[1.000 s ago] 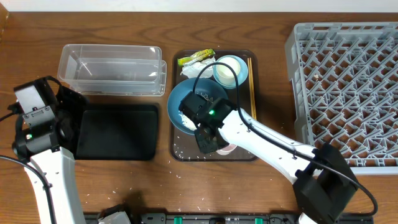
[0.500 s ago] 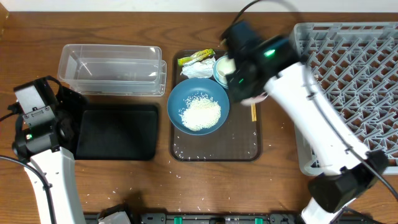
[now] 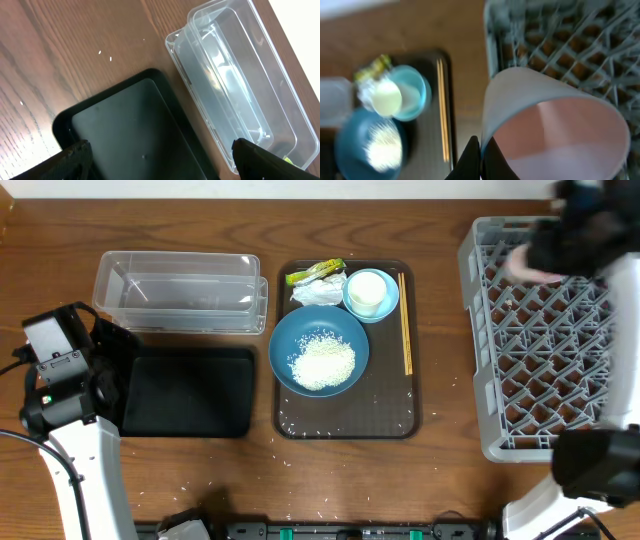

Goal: Sort waste into correct bins and load items into the dishwasher rack
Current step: 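Lift the pink cup and carry it right over the dish rack, then lower the pink cup upside down into the rack's far right corner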

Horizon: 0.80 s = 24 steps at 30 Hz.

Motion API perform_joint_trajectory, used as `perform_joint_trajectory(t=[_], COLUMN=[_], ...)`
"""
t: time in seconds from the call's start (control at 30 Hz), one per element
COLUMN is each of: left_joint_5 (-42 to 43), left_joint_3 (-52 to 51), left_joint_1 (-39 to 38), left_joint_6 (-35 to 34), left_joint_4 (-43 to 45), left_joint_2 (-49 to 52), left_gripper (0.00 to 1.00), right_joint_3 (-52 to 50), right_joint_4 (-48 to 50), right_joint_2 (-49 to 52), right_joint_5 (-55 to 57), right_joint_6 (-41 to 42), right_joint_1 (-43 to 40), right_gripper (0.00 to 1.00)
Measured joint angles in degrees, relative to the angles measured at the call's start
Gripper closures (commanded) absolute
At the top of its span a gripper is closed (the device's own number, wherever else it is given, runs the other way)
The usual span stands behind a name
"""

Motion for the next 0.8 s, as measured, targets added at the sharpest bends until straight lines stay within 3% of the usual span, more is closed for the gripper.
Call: perform_joint_trajectory(t=[0.23, 0.47, 0.67, 0.8], left_joint_5=[0.0, 0.0, 0.0, 0.0], left_joint_3=[0.0, 0.0, 0.0, 0.0], left_joint_1=[0.0, 0.0, 0.0, 0.0], left_joint_6=[0.0, 0.0, 0.0, 0.0], left_joint_4=[0.0, 0.0, 0.0, 0.0], left_joint_2=[0.0, 0.0, 0.0, 0.0], left_gripper=[0.08, 0.08, 0.08, 0.08], right_joint_3=[-5.4, -20.6, -32.1, -36.2], right_joint_4=[12.6, 38.6, 63.6, 74.6], right_joint_2=[-0.2, -0.3, -0.3, 0.0], right_joint_5=[-19.9, -37.1, -43.3, -44.5], right_joint_6=[-3.2, -3.9, 0.8, 6.8], right_joint_1=[-15.7, -22.4, -25.8, -28.4], right_gripper=[0.99, 0.99, 0.99, 0.99])
